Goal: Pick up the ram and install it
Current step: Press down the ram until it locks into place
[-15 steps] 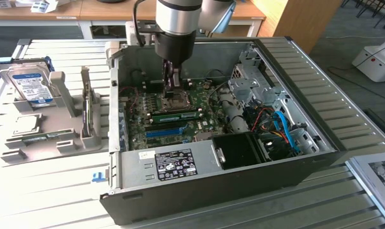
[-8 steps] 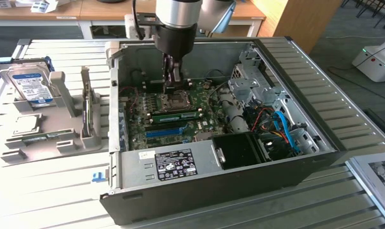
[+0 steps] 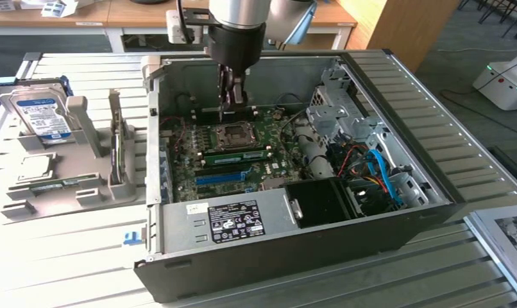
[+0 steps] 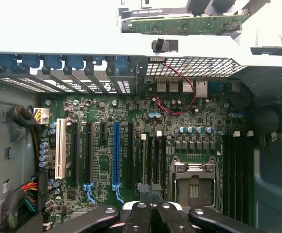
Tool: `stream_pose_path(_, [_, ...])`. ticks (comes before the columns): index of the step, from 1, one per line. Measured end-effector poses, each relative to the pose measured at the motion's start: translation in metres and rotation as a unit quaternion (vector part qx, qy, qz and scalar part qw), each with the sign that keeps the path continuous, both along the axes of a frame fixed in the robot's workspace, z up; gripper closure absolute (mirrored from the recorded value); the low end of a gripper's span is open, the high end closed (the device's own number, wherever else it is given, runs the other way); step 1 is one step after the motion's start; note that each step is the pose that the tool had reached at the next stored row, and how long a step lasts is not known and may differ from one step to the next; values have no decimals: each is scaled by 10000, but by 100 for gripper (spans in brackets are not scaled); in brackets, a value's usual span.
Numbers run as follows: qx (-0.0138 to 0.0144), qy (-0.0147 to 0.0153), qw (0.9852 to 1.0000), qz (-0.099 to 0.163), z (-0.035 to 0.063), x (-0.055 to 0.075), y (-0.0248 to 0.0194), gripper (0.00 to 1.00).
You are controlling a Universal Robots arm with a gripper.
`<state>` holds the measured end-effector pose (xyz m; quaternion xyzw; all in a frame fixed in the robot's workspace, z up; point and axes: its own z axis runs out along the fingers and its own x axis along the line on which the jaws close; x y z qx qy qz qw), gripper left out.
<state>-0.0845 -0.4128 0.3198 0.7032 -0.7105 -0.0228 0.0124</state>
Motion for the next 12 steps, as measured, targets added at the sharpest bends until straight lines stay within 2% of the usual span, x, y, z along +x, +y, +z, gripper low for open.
stream_pose_path(12, [-1, 0, 10000, 0, 1, 14, 0, 90])
